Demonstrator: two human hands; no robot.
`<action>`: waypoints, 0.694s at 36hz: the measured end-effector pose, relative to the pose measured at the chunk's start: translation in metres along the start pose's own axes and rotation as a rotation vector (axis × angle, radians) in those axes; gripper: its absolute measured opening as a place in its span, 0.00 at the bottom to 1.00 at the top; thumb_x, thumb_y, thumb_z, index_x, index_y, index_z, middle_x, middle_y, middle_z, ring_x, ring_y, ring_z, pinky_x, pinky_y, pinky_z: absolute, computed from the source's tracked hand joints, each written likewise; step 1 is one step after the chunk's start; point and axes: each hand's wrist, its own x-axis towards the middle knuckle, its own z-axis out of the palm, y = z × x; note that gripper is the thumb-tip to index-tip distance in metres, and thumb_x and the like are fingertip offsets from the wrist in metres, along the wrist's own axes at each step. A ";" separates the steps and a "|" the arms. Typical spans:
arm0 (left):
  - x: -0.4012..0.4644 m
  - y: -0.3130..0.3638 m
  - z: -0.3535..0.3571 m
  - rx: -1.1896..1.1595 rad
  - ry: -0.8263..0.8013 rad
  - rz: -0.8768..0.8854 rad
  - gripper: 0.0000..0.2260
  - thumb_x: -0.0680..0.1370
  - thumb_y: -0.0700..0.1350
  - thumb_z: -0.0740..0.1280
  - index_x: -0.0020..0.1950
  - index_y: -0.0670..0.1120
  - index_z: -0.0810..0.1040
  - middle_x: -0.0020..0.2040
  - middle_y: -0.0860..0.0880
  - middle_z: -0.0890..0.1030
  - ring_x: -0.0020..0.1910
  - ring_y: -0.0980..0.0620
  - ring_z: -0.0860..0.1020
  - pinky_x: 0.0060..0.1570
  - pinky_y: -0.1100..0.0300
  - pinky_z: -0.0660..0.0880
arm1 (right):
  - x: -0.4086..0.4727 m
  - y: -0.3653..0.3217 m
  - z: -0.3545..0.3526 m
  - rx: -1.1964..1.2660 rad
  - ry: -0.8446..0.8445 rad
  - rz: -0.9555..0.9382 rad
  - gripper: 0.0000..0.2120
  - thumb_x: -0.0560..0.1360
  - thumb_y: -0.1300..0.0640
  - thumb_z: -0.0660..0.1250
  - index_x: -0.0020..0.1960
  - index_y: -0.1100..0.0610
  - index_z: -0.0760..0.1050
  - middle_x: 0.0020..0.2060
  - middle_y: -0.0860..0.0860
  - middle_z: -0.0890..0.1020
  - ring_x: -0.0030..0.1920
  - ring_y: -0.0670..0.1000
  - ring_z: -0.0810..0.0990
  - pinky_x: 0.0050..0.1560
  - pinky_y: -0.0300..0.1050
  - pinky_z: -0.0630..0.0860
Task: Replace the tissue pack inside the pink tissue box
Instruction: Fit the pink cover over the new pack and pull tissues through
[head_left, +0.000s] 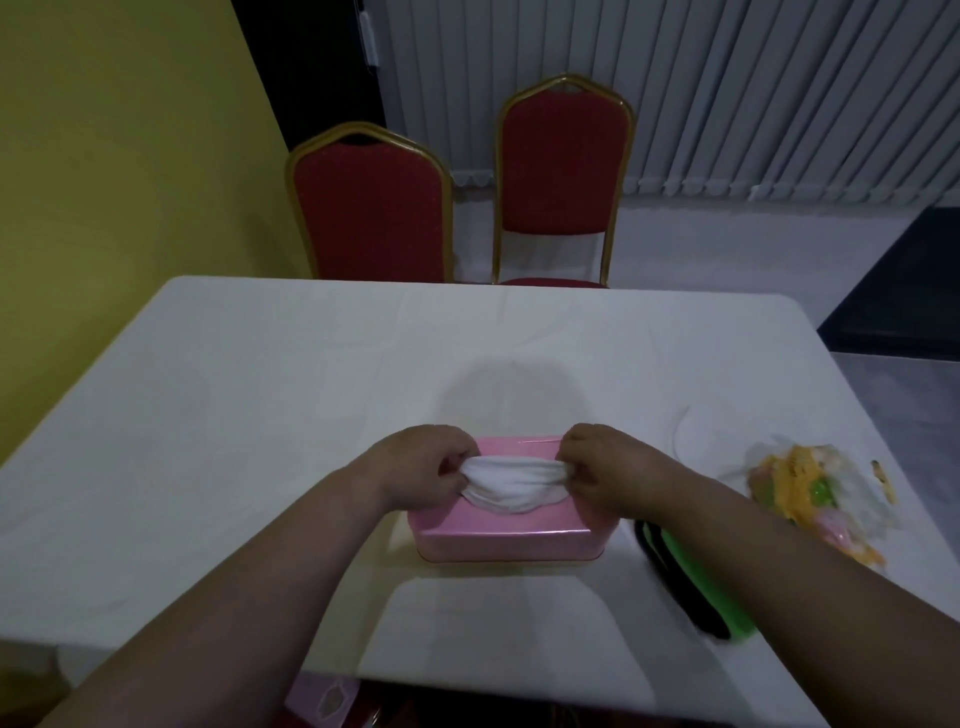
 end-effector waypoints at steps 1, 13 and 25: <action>0.000 0.000 0.000 -0.009 -0.007 -0.022 0.08 0.72 0.44 0.64 0.50 0.47 0.77 0.45 0.52 0.78 0.44 0.51 0.75 0.44 0.56 0.73 | 0.000 0.001 0.000 -0.007 -0.006 0.004 0.07 0.73 0.59 0.64 0.48 0.60 0.78 0.49 0.53 0.77 0.50 0.54 0.75 0.51 0.42 0.69; -0.002 0.007 0.007 0.107 0.096 0.079 0.01 0.76 0.44 0.60 0.45 0.47 0.71 0.38 0.54 0.72 0.38 0.52 0.70 0.34 0.61 0.62 | -0.006 0.000 0.007 -0.008 0.114 -0.024 0.06 0.74 0.58 0.64 0.44 0.62 0.75 0.42 0.56 0.79 0.43 0.56 0.73 0.43 0.47 0.68; -0.018 -0.001 0.031 0.299 0.388 0.431 0.07 0.69 0.47 0.60 0.46 0.49 0.69 0.34 0.49 0.80 0.29 0.48 0.78 0.21 0.65 0.69 | -0.012 -0.002 0.016 0.034 0.186 -0.051 0.14 0.69 0.51 0.50 0.37 0.58 0.70 0.33 0.55 0.75 0.33 0.52 0.66 0.33 0.46 0.66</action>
